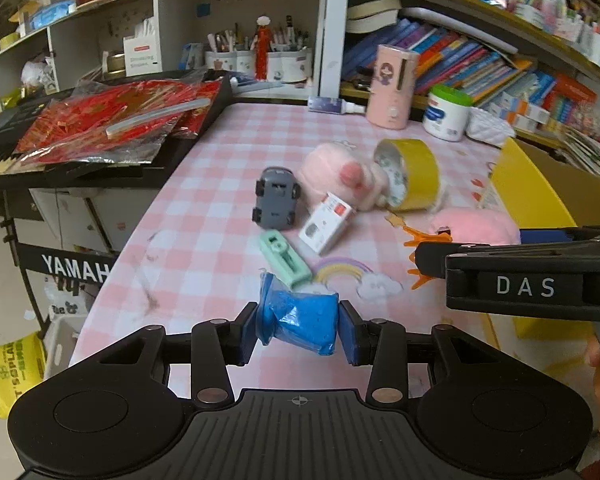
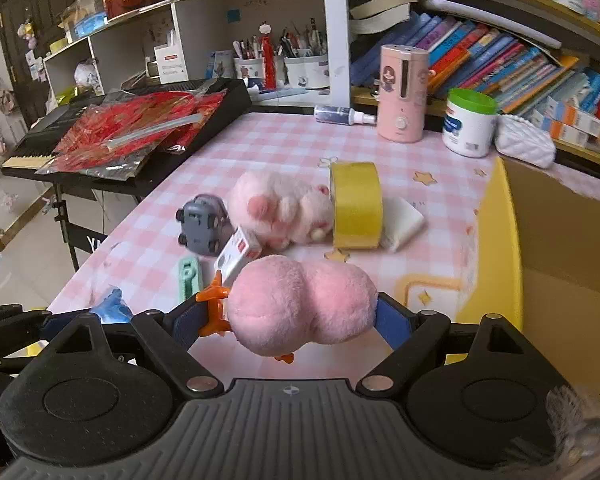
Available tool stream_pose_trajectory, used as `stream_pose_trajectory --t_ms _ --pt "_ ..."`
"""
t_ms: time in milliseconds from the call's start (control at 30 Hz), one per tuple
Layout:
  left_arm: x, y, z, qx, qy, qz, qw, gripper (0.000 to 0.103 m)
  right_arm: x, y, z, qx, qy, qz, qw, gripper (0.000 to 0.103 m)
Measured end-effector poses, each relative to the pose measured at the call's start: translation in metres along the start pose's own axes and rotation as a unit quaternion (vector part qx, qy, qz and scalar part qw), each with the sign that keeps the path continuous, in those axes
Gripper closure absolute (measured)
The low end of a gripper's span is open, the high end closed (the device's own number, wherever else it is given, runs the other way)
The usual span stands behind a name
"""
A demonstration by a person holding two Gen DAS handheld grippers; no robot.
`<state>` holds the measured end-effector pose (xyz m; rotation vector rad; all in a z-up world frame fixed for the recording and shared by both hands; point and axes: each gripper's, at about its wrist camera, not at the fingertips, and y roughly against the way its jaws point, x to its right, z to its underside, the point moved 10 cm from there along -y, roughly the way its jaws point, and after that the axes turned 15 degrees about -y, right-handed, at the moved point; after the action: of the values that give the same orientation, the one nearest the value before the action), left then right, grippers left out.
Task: Organize objects
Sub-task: 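Grasp the blue pouch with the left gripper while the right grasps the pink plush toy, then carry the blue pouch and pink plush toy over the yellow box with both grippers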
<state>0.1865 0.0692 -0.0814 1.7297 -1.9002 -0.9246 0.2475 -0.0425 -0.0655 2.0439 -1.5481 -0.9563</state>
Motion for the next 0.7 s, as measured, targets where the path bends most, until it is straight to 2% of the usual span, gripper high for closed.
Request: stream_pose_trajectory --t_ms 267,700 --pt "0.009 0.038 0.024 0.017 -0.01 0.016 0.9997 0.063 0.002 0.044 0.035 0.011 -0.004 0.026 1.0 0.017" --pt "0.051 0.077 0.048 0.037 -0.064 0.066 0.9951 0.063 0.03 0.104 0.083 0.035 -0.06 0.074 0.995 0.017"
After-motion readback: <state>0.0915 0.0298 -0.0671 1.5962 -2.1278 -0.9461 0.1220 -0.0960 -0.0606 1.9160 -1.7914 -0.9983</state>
